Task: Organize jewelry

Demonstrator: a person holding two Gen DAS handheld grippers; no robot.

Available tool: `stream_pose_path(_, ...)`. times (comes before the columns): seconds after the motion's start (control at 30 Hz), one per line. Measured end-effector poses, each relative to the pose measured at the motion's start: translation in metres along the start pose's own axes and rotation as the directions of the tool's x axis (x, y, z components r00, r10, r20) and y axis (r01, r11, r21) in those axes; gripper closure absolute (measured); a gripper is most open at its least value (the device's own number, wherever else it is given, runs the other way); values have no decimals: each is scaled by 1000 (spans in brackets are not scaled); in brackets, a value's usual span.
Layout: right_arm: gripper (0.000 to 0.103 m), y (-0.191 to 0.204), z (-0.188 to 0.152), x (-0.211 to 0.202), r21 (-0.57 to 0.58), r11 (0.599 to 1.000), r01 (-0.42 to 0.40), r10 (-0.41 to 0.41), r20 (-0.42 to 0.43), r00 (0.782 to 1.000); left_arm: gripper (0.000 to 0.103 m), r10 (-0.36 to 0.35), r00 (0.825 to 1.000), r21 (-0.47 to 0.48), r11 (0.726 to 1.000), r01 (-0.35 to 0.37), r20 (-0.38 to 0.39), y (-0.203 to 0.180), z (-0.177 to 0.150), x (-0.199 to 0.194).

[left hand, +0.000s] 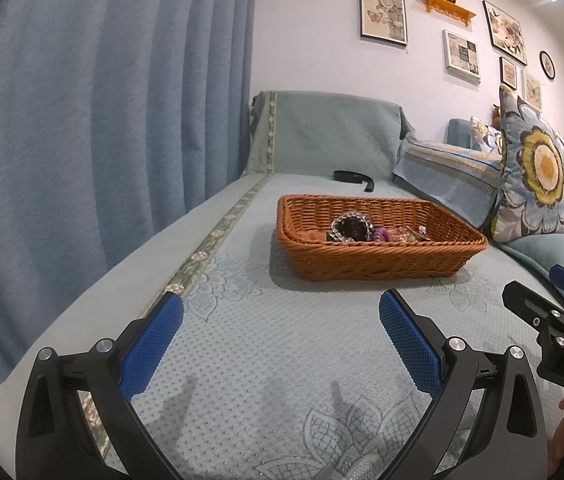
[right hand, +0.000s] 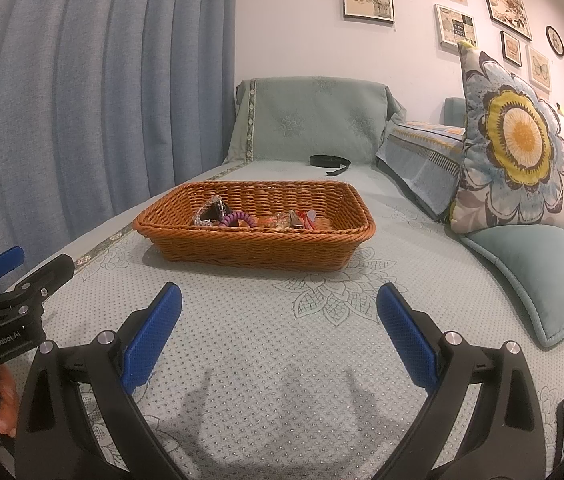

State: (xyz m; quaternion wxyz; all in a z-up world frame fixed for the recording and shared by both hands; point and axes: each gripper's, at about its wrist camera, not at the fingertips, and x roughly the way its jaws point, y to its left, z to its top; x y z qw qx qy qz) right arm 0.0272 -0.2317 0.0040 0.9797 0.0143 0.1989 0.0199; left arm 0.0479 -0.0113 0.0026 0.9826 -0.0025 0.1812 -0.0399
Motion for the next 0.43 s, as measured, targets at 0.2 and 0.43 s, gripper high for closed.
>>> stream_pose_path(0.2, 10, -2, -1, 0, -3, 1000, -1, 1, 0, 1000, 7, -3, 1000, 40, 999, 2, 19, -8, 0, -6)
stream_pose_path(0.43, 10, -2, -1, 0, -5, 1000, -2, 2, -2, 1000, 7, 2, 1000, 47, 999, -3, 13, -10, 1, -7)
